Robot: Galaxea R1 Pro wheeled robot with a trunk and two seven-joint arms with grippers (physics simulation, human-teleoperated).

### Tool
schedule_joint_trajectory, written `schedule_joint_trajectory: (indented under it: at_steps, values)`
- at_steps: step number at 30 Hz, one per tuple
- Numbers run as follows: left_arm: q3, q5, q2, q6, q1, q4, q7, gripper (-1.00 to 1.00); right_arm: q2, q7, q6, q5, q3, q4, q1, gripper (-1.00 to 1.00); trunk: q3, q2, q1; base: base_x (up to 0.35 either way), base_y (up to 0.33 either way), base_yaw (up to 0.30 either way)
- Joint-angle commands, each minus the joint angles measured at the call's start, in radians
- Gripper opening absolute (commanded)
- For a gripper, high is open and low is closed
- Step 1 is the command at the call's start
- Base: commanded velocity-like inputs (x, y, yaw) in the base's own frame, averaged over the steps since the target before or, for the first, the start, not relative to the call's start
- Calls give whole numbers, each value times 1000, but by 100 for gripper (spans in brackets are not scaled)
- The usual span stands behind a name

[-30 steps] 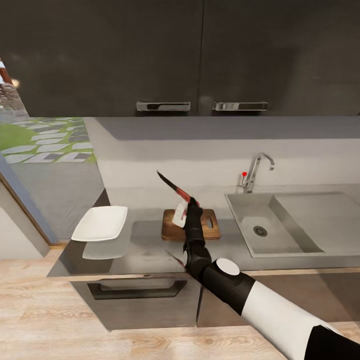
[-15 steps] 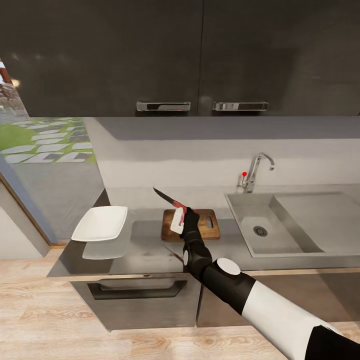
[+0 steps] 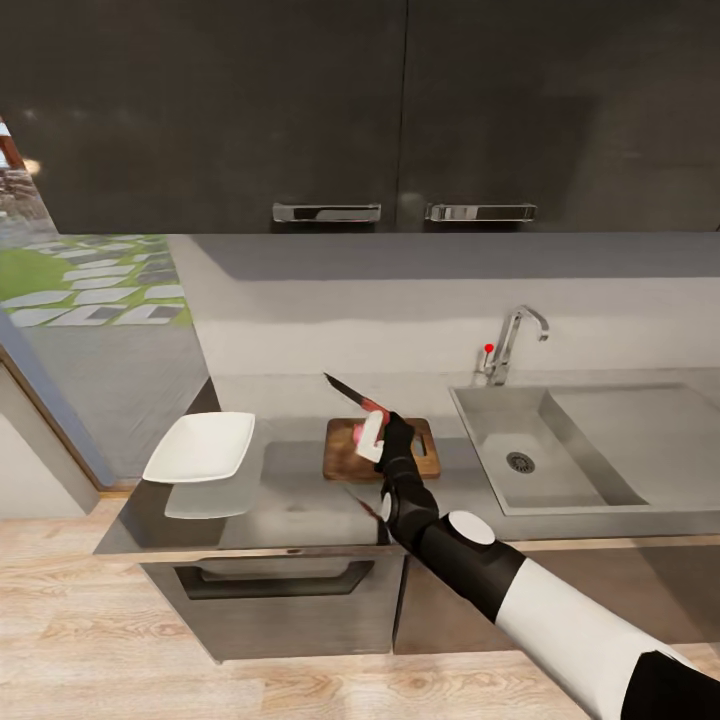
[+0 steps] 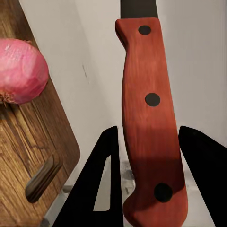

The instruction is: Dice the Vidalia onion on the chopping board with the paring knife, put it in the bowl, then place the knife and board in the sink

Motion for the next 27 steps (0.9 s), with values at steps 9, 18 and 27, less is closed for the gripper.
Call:
schedule_joint_trajectory:
  at_steps: [9, 18, 27]
  values:
    - [-9, 10, 0, -5, -2, 4, -1, 100, -44, 48, 8, 1, 3, 0, -2, -100, -2, -2, 1, 0, 0, 0]
    - [-9, 10, 0, -5, -2, 4, -1, 100, -70, 49, 6, 1, 5, 1, -2, -100, -2, -2, 1, 0, 0, 0]
    - [-9, 10, 0, -5, -2, 4, 0, 100, -70, 50, 6, -4, 7, 10, -2, -100, -2, -2, 1, 0, 0, 0]
